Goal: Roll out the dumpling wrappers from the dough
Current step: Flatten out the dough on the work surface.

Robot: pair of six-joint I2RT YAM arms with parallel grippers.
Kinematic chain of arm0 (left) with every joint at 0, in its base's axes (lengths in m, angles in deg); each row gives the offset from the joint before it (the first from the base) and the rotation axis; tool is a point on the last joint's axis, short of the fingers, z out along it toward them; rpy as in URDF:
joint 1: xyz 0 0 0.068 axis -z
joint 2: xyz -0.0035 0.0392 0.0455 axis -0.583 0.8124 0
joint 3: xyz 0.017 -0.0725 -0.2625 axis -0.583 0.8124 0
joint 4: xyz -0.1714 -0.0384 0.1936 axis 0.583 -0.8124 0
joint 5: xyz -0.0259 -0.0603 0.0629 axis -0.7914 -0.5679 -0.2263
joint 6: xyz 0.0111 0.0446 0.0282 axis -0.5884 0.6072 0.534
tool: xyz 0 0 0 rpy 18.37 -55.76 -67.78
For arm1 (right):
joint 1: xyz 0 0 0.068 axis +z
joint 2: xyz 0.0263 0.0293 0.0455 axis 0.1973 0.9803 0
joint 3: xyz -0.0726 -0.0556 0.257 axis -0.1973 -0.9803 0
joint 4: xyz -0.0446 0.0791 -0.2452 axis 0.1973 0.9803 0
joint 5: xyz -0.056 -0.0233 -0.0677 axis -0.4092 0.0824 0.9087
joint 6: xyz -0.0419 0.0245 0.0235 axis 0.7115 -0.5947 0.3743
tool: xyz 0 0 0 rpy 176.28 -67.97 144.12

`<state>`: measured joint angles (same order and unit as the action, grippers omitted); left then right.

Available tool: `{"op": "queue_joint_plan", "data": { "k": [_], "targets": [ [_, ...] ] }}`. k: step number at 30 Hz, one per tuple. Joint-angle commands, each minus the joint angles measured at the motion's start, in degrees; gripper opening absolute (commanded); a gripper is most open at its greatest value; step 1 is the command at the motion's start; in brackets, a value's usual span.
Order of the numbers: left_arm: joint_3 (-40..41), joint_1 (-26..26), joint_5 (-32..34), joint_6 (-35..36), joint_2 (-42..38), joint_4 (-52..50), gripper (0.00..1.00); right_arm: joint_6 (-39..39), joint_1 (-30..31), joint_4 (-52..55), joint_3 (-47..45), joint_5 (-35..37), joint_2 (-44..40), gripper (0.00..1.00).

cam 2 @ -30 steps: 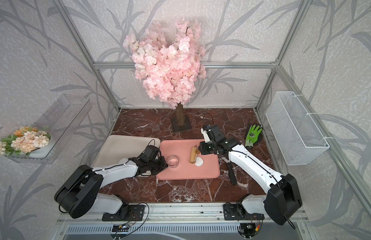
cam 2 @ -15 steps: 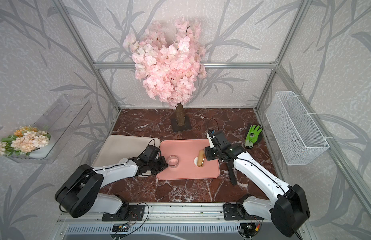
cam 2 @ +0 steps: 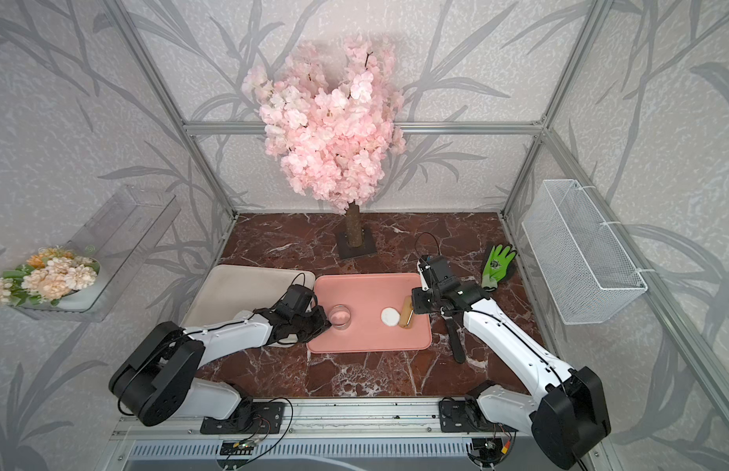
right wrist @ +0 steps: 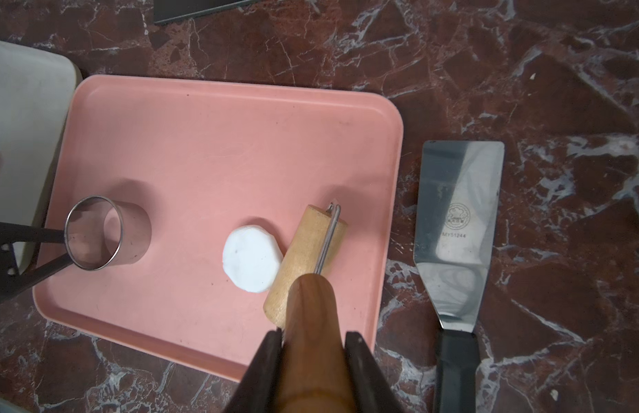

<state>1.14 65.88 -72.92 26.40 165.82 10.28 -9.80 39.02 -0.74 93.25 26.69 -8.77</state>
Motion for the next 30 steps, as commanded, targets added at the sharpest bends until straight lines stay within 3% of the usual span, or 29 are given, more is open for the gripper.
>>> {"op": "queue_joint_plan", "data": {
  "k": [1, 11, 24, 30],
  "targets": [
    [1.7, -0.3, 3.3, 0.8, 2.5, -8.4, 0.0, 0.7, 0.9, 1.5, 3.9, -0.9, -1.8, 0.0],
    [1.7, -0.3, 3.2, 0.9, 2.4, -8.4, 0.0, -1.4, 6.7, -3.1, 5.1, -1.8, 3.1, 0.0],
    [1.4, -0.2, 3.1, 0.8, 2.4, -7.8, 0.0, -2.2, 6.7, -8.8, 2.6, -1.2, 13.4, 0.0],
    [1.5, -0.2, 2.8, 0.8, 2.5, -7.6, 0.0, -2.1, 6.7, -6.3, 6.3, -4.4, 10.2, 0.0]
  ]
}}
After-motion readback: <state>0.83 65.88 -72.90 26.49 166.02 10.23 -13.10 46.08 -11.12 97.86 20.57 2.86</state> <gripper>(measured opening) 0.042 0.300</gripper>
